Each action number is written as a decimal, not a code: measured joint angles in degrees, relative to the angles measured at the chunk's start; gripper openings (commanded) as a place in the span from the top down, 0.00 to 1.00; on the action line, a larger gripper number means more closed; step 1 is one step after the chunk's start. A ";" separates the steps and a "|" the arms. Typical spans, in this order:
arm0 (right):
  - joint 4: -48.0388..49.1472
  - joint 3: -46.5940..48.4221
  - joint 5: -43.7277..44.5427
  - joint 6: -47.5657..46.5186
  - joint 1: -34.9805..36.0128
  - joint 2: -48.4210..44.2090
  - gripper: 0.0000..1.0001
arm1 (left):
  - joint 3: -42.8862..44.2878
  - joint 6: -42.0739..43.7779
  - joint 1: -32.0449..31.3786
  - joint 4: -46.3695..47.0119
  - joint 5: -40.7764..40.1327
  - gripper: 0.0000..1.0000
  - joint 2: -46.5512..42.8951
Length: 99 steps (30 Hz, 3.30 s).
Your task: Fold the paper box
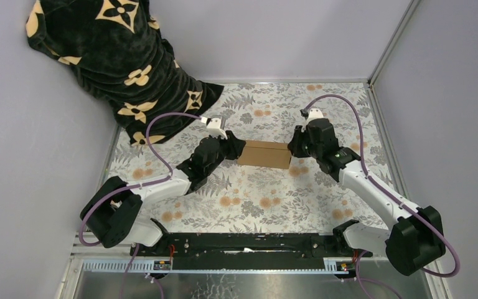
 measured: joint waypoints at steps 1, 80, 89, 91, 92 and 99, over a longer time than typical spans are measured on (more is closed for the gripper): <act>-0.76 0.33 0.02 -0.26 -0.22 -0.15 0.81 | 0.11 0.00 0.00 -0.22 -0.20 0.62 0.00; 1.84 2.60 -0.59 -0.11 0.26 5.88 0.83 | 3.23 -0.02 -2.97 -4.66 -6.29 0.58 1.20; 6.19 0.61 -0.63 0.55 -0.07 6.47 0.83 | 2.38 -0.15 -2.99 -1.84 -7.48 0.58 2.10; 6.88 0.44 -0.63 0.61 -0.15 6.71 0.83 | 2.36 -0.17 -2.99 -1.22 -7.63 0.58 2.49; 7.21 0.35 -0.63 0.61 -0.20 6.80 0.83 | 2.32 -0.17 -2.99 -0.90 -7.78 0.58 2.67; 9.79 -0.66 -0.63 0.83 -0.33 7.06 0.83 | 2.10 -0.17 -3.02 0.35 -8.48 0.58 3.21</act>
